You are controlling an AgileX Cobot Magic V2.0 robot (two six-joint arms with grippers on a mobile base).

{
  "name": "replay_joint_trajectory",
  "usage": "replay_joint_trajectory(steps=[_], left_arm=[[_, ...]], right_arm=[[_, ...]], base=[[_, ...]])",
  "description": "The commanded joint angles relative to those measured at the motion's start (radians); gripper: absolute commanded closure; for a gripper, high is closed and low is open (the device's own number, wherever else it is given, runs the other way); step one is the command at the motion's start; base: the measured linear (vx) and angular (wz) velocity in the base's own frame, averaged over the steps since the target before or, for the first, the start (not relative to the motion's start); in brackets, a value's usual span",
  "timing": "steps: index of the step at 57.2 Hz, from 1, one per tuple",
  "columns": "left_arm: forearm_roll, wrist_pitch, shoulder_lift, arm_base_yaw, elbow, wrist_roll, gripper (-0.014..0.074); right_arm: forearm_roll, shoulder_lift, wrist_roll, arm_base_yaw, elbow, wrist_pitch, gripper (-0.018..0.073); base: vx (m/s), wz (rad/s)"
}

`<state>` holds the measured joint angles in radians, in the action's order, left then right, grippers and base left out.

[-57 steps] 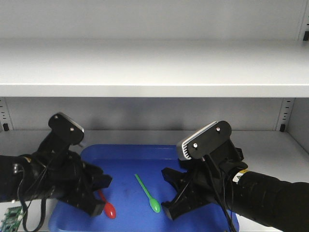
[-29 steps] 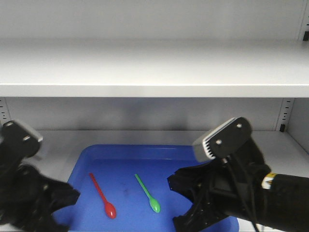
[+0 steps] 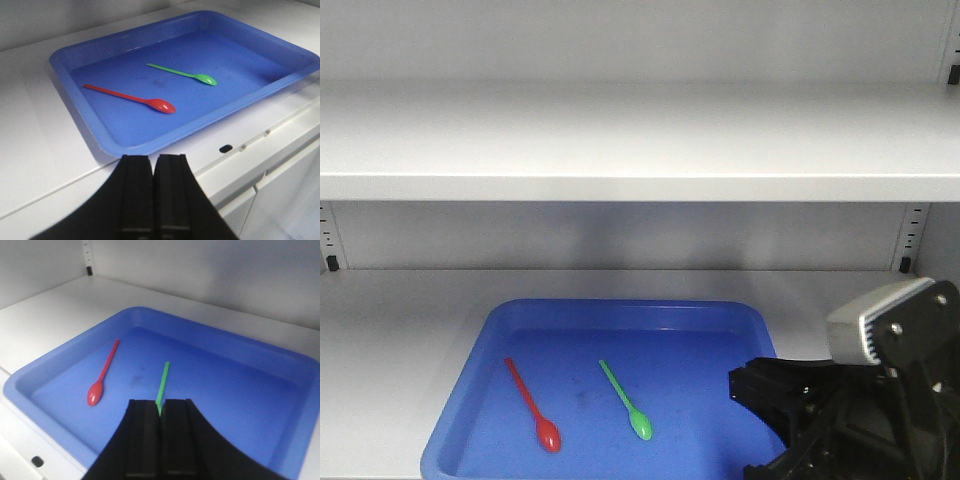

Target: Sort red and green spoons into left cabinet

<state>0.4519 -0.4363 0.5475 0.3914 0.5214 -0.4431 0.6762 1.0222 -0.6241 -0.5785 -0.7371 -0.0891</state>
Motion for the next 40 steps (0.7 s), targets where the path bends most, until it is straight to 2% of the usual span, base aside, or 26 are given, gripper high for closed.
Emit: replay_joint_trajectory(steps=[1,14,22,34,40], left_arm=[[0.013,0.089,-0.021,0.001,0.01,0.005,0.0597],[0.023,0.051,-0.023,0.001,0.012,0.002,0.0597],[0.023,0.051,-0.02,0.001,0.012,0.002,0.0597],[0.023,0.051,-0.02,0.001,0.012,0.002,0.0597],[0.023,0.051,-0.02,0.001,0.012,0.002,0.0597]], right_arm=[[0.009,-0.023,0.001,0.003,-0.017,0.08,0.0561],[0.013,-0.023,0.005,0.003,-0.016,-0.036,0.0561],[0.174,-0.02,0.117,0.003,-0.016,-0.136,0.0561],[0.219,-0.01,0.102,0.003,-0.016,-0.038,0.0561],[0.211,-0.008,0.067,0.003,-0.016,0.065,0.0561]], base=[[0.0,0.0],[0.0,0.0],[0.0,0.0],[0.0,0.0],[0.0,0.0]])
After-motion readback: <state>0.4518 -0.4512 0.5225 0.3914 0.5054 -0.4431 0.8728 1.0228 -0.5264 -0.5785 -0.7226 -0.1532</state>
